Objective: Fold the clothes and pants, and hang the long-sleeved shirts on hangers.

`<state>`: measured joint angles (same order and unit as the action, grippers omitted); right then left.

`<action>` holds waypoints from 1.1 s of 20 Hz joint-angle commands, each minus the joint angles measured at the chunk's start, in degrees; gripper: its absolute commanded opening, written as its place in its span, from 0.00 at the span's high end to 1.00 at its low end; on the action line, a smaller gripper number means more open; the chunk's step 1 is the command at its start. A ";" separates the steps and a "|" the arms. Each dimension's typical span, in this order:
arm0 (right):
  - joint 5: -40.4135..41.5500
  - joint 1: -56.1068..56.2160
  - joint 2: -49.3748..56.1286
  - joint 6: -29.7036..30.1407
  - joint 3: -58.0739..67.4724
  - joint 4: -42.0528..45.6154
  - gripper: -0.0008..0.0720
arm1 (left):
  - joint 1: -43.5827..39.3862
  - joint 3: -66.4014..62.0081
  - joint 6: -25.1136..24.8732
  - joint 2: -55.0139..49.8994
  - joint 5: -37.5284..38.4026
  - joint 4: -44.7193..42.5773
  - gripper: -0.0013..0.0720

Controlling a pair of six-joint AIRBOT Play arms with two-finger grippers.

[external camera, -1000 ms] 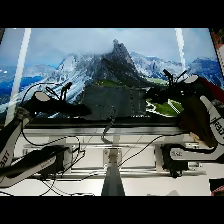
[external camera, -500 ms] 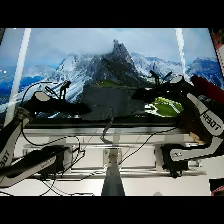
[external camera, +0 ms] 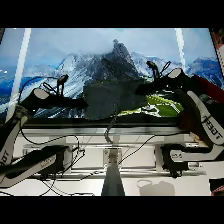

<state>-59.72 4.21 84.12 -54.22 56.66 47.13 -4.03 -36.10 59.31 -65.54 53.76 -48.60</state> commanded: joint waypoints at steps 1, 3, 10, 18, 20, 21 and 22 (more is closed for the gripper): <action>0.87 -0.31 -9.27 -6.84 4.92 12.59 0.93 | 0.79 -7.39 -0.81 2.01 0.33 -8.48 0.12; 0.98 -2.49 -15.54 -14.69 6.67 21.40 0.93 | 2.25 -12.57 -0.79 4.90 1.14 -8.87 0.12; -3.48 -24.17 -37.03 -40.28 7.74 40.28 0.93 | 7.67 -21.22 -0.83 21.11 -1.79 -8.87 0.12; -20.74 -55.58 -45.70 -49.29 7.69 44.70 0.93 | 7.69 -21.14 -0.81 25.29 -4.07 -8.83 0.12; -23.28 -62.64 -45.70 -49.29 7.67 44.50 0.81 | 7.69 -21.14 -0.81 25.20 -4.07 -8.85 0.12; -24.11 -65.05 -45.70 -49.29 7.67 44.46 0.54 | 7.69 -21.14 -0.83 25.20 -4.07 -8.83 0.12; -24.57 -66.84 -45.70 -49.29 7.67 44.44 0.25 | 7.72 -21.14 -0.81 25.20 -4.09 -8.85 0.12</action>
<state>-79.53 -54.54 38.92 -102.56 64.38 91.11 3.62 -57.19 58.50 -40.51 49.91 -57.41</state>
